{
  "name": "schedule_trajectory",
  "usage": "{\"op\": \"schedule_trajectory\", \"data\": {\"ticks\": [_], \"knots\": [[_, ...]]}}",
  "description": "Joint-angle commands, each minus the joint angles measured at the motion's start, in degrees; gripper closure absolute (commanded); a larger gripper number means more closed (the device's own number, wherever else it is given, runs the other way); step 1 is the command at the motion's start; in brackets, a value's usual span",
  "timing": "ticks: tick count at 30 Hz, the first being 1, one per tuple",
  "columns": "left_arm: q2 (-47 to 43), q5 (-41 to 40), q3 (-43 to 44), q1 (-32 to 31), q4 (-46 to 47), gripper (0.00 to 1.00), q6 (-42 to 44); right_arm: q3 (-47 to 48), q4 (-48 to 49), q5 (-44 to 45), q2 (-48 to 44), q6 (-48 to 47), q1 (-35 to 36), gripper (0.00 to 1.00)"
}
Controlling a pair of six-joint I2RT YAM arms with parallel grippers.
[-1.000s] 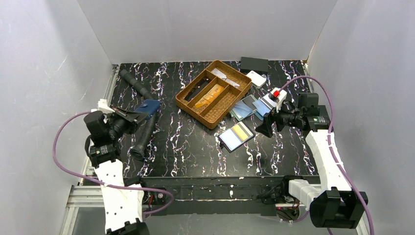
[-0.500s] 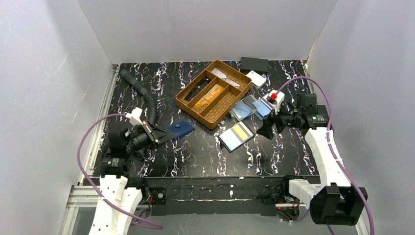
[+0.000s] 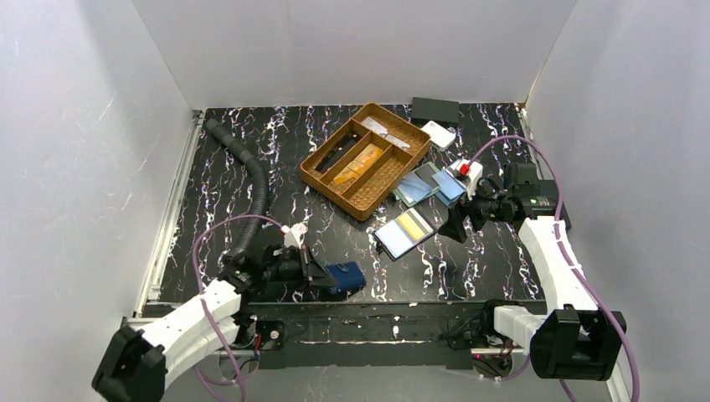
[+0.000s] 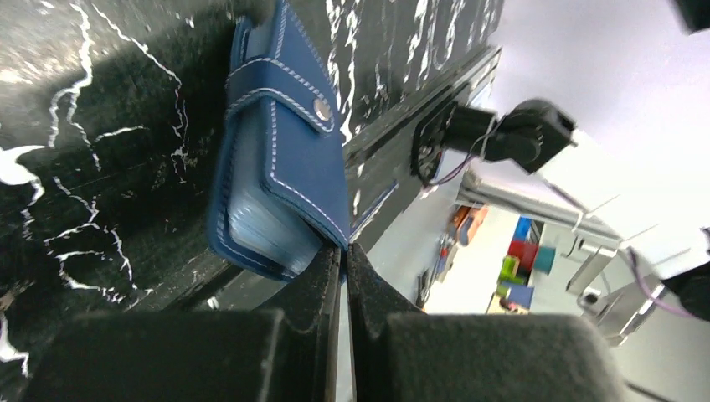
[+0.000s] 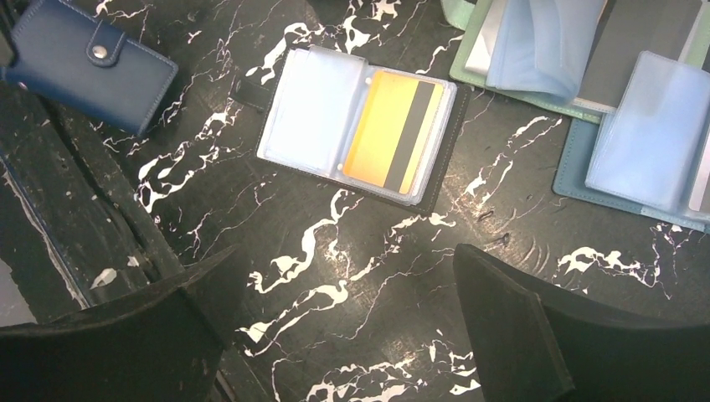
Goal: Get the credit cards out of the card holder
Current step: Place the card holder at the center of the board.
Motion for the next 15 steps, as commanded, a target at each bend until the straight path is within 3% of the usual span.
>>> {"op": "schedule_trajectory", "data": {"ticks": [1, 7, 11, 13, 15], "knots": [[7.75, -6.21, -2.73, -5.67, 15.48, 1.00, -0.19, -0.48, -0.36, -1.26, 0.11, -2.03, -0.18, 0.00], [16.68, -14.14, -1.42, -11.55, 17.55, 1.00, -1.16, -0.40, -2.20, -3.63, 0.67, -4.44, -0.18, 0.00], [19.53, -19.90, -0.19, -14.43, 17.82, 1.00, -2.79, 0.58, -7.10, -6.98, 0.91, -11.18, -0.18, 0.00], [20.63, -21.41, 0.94, -16.12, 17.83, 0.92, -2.95, 1.33, -11.61, -9.40, 1.33, -17.28, 0.04, 0.00], [21.34, -20.62, 1.99, -17.21, 17.63, 0.75, -1.96, 1.83, -16.41, -10.88, 1.71, -24.58, 1.72, 0.00]]}}
